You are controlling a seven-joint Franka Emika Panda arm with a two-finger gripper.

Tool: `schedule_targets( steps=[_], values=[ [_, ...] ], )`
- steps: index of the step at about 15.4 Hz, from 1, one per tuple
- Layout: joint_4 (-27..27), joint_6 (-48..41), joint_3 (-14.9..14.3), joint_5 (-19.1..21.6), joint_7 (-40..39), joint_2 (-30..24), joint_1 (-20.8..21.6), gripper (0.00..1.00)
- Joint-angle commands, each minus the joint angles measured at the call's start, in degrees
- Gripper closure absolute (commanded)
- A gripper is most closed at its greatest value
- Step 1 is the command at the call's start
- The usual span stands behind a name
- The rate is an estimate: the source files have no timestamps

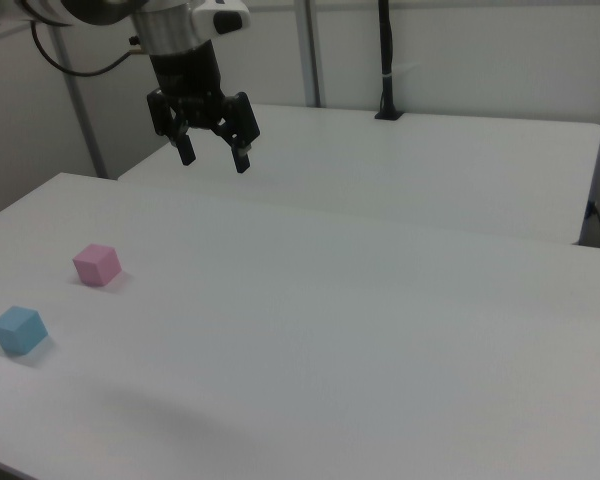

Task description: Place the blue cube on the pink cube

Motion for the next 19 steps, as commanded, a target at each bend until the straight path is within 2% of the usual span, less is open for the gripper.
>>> schedule_targets(
  steps=[1, 19],
  values=[
    [-1.45, 1.91, -0.15, 1.19, 0.03, -0.59, -0.07, 0.00],
    [-1.01, 3.67, -0.15, 1.10, 0.03, -0.24, 0.10, 0.00]
  ],
)
